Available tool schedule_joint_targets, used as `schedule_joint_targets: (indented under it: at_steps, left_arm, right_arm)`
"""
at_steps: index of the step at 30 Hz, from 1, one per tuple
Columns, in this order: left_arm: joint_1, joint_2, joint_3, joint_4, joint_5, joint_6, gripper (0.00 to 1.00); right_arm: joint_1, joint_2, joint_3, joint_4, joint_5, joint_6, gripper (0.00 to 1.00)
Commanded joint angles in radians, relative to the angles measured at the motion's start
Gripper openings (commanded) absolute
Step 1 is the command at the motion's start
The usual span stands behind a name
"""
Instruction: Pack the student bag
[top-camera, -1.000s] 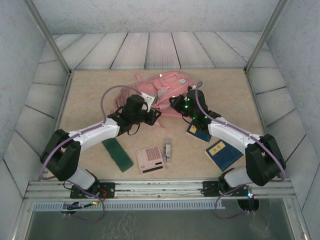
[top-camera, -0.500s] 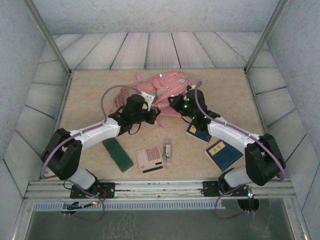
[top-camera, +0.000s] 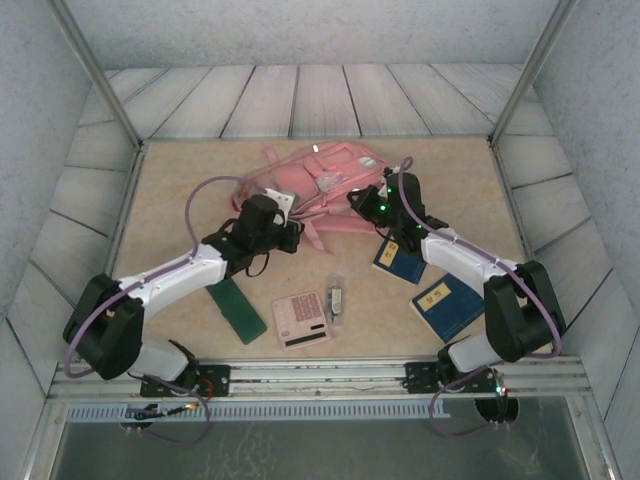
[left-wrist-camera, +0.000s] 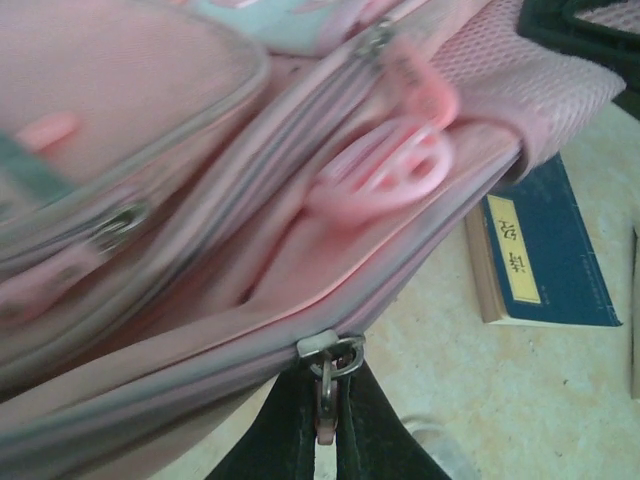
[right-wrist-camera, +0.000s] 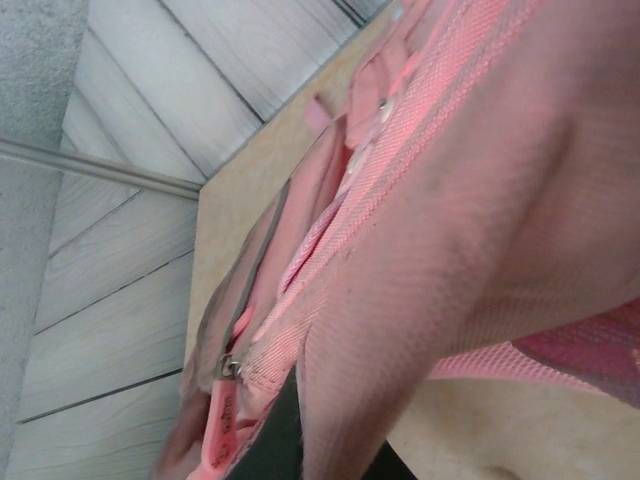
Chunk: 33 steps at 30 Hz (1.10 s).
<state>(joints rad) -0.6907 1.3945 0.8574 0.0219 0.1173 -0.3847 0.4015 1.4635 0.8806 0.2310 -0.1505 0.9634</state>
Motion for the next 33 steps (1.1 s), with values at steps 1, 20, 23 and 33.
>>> schedule_joint_targets:
  at_steps: [1, 20, 23, 33]
  left_arm:
    - [0.020, -0.078, -0.027, -0.082, -0.057, 0.014, 0.00]
    - [0.034, -0.147, -0.072, -0.192, 0.162, 0.109, 0.00]
    - [0.034, -0.089, -0.039, -0.162, 0.180, 0.098, 0.00]
    - [0.033, 0.100, 0.083, -0.028, 0.301, 0.108, 0.00]
  right_arm:
    - [-0.078, 0.053, 0.058, 0.015, -0.060, -0.075, 0.00]
    - [-0.192, 0.592, 0.644, -0.342, -0.312, -0.381, 0.21]
    - [-0.191, 0.538, 0.609, -0.357, -0.334, -0.395, 0.40]
    - [-0.181, 0.237, 0.316, -0.538, -0.509, -0.529, 0.72]
